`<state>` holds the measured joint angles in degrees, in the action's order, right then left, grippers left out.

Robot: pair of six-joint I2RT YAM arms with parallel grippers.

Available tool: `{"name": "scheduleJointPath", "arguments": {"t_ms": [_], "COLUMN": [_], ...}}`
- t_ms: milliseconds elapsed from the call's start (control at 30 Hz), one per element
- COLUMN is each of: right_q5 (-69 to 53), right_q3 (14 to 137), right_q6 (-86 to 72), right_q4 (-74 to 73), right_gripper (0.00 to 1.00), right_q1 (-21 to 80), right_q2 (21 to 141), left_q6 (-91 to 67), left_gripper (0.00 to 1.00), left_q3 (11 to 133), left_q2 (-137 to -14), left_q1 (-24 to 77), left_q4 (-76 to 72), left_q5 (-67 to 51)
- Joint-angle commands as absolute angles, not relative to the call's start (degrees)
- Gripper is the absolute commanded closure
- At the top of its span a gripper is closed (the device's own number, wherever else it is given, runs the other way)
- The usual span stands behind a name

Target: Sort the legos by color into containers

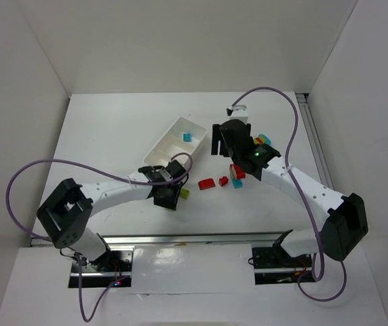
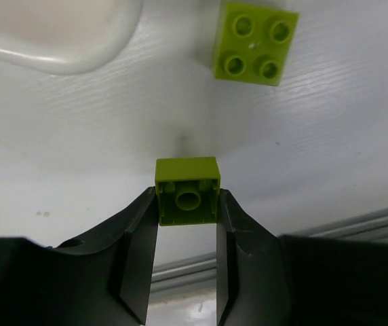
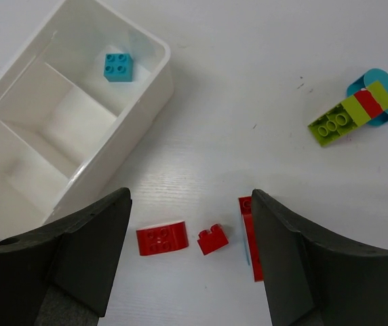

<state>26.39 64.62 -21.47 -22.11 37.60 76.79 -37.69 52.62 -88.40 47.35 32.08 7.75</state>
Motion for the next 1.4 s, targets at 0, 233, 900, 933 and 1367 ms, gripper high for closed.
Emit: {"name": "scheduleJointPath", "arguments": {"t_ms": [0,233,900,933,1367], "right_q5": [29.3,32.4,13.7,13.7,8.0], "right_q3": [67.2,67.2,57.2,56.5,50.9], "right_q6": [-20.8,-20.3,-27.1,-27.1,-27.9], "right_q4": [-22.8,-20.9,-22.1,-22.6,-14.8], "right_gripper": [0.22,0.22,0.20,0.20,0.18], "right_q1": [37.4,36.8,39.7,40.2,46.1], "right_q2": [76.8,75.1,70.0,70.7,72.5], "left_q6": [-35.8,-33.8,-30.1,-30.1,-28.6], "left_gripper": [0.96,1.00,1.00,1.00,0.41], "left_q3": [62.1,83.8,98.0,98.5,101.3], "left_q2": [-83.0,-83.5,-113.4,-114.1,-111.3], "left_q1": [47.5,40.7,29.0,29.0,29.0], "left_q4": [39.4,46.3,35.4,35.4,39.2], "left_q5": [10.3,9.3,10.6,10.5,12.6]}}
